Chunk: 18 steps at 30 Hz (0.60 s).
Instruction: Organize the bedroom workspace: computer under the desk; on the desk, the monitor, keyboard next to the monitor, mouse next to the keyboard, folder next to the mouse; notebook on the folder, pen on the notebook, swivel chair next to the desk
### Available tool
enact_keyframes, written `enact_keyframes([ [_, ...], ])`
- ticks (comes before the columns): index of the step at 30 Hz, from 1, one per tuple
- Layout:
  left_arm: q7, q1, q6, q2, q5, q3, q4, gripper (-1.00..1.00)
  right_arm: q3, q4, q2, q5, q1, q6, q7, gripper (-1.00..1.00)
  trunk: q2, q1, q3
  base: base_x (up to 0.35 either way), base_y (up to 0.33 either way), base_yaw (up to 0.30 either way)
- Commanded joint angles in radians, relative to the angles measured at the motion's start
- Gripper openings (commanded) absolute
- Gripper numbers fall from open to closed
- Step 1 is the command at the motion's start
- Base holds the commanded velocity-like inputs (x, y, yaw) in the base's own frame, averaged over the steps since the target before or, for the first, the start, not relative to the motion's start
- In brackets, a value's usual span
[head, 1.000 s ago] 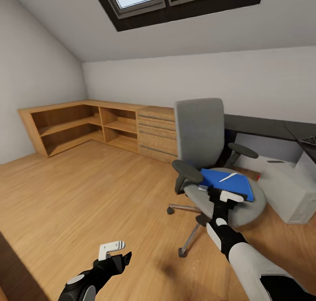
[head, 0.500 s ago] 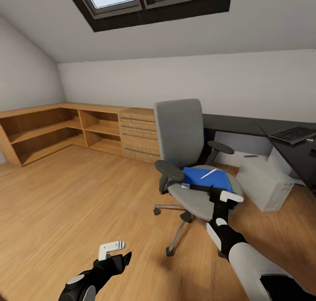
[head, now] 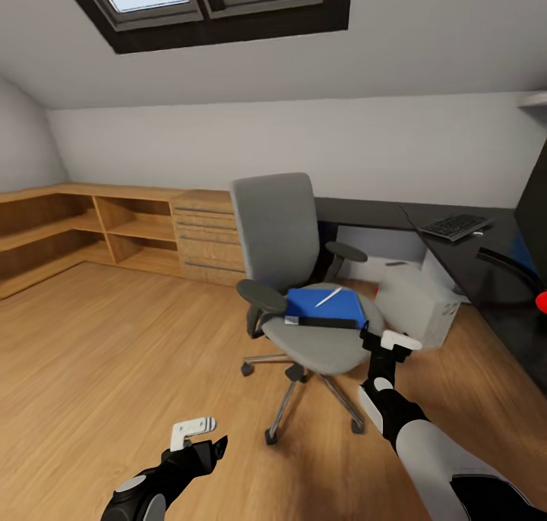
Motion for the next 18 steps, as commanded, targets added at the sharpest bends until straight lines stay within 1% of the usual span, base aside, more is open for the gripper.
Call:
enact_keyframes([
  [1,0.008,0.0,0.004,0.0,0.01,0.0,-0.002,1.0,-0.001,0.001,0.0,-0.002,-0.001,-0.005,0.0,1.0,0.0,0.0,0.0,0.0,0.0,-0.216],
  [5,0.008,0.0,0.005,0.0,0.01,0.0,-0.002,1.0,-0.001,0.001,0.0,-0.002,-0.001,-0.004,0.0,1.0,0.0,0.0,0.001,0.0,0.0,-0.127],
  [9,0.007,0.0,0.005,0.0,0.01,0.001,-0.002,1.0,-0.002,0.002,-0.001,-0.002,-0.001,-0.004,0.01,1.0,0.0,0.0,0.001,0.0,0.0,-0.045],
  [10,0.007,0.0,0.004,0.0,0.01,0.001,-0.002,1.0,-0.003,0.003,-0.002,-0.003,-0.001,-0.003,0.018,1.0,0.0,0.0,0.001,0.0,0.0,-0.023],
  [11,0.007,0.0,0.004,0.0,0.01,0.001,-0.002,1.0,-0.008,0.004,-0.005,-0.01,-0.001,0.005,0.073,1.0,0.0,0.0,0.001,0.0,0.0,-0.009],
  [12,0.007,0.0,0.004,0.0,0.01,0.001,-0.002,1.0,-0.011,0.005,-0.006,-0.018,-0.001,0.009,0.103,1.0,0.0,0.0,0.001,0.0,0.0,-0.006],
  [14,0.007,0.0,0.004,0.0,0.01,0.001,-0.002,1.0,-0.017,0.005,-0.007,-0.035,-0.001,0.014,0.128,1.0,0.0,0.0,0.001,0.0,0.0,-0.004],
  [15,0.007,0.0,0.004,0.0,0.01,0.001,-0.002,1.0,-0.023,0.005,-0.007,-0.061,-0.001,0.023,0.148,1.0,0.0,0.0,0.001,0.0,0.0,-0.002],
  [17,0.007,0.0,0.004,0.0,0.01,0.001,-0.002,1.0,-0.027,0.005,-0.008,-0.093,-0.001,0.034,0.167,1.0,0.0,0.0,0.001,0.0,0.0,-0.002],
  [18,0.007,0.0,0.004,0.0,0.01,0.001,-0.002,1.0,-0.03,0.006,-0.008,-0.13,-0.001,0.046,0.187,1.0,0.0,0.0,0.001,0.0,0.0,-0.001],
])
